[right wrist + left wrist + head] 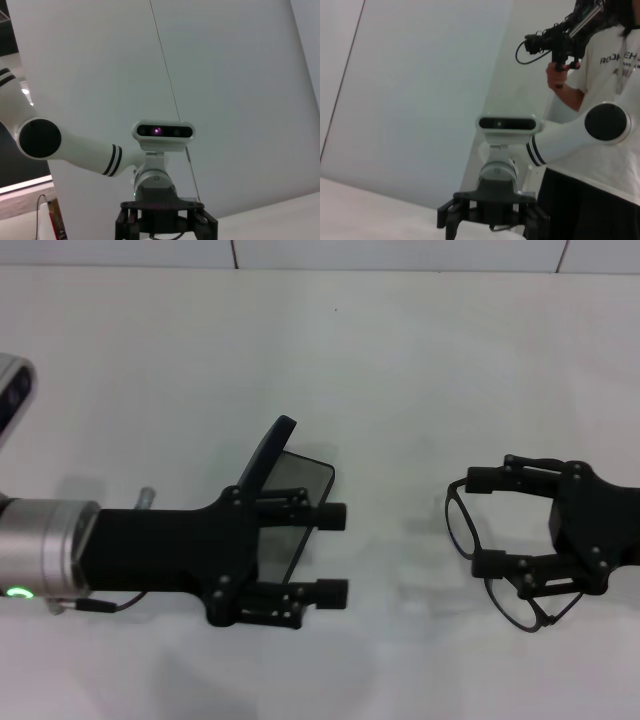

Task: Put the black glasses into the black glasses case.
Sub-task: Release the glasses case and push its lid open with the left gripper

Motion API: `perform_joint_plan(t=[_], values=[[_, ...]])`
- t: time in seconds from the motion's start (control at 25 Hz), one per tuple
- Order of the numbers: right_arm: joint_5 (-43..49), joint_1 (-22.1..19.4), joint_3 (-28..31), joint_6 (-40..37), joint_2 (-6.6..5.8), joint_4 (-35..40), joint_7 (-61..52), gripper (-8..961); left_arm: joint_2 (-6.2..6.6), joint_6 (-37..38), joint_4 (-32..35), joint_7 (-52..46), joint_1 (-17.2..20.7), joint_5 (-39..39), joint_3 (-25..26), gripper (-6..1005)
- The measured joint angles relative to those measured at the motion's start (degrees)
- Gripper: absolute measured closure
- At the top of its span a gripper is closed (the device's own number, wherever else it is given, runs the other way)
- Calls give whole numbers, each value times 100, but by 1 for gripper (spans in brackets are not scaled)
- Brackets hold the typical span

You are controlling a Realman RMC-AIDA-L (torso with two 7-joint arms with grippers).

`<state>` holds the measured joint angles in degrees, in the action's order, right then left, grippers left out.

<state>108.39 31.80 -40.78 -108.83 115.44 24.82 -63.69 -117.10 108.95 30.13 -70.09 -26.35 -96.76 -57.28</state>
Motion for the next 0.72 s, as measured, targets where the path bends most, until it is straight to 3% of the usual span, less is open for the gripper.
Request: perform_joint_plan(t=[0.24, 0.36, 0.72], values=[[-66, 32, -128, 0, 76, -141, 32, 78, 339, 186, 55, -102, 210, 57, 10, 240], [-68, 47, -138, 26, 76, -205, 32, 78, 407, 306, 99, -64, 276, 184, 14, 240], [-143, 294, -140, 133, 75, -346, 37, 79, 391, 386, 131, -11, 303, 142, -24, 241]])
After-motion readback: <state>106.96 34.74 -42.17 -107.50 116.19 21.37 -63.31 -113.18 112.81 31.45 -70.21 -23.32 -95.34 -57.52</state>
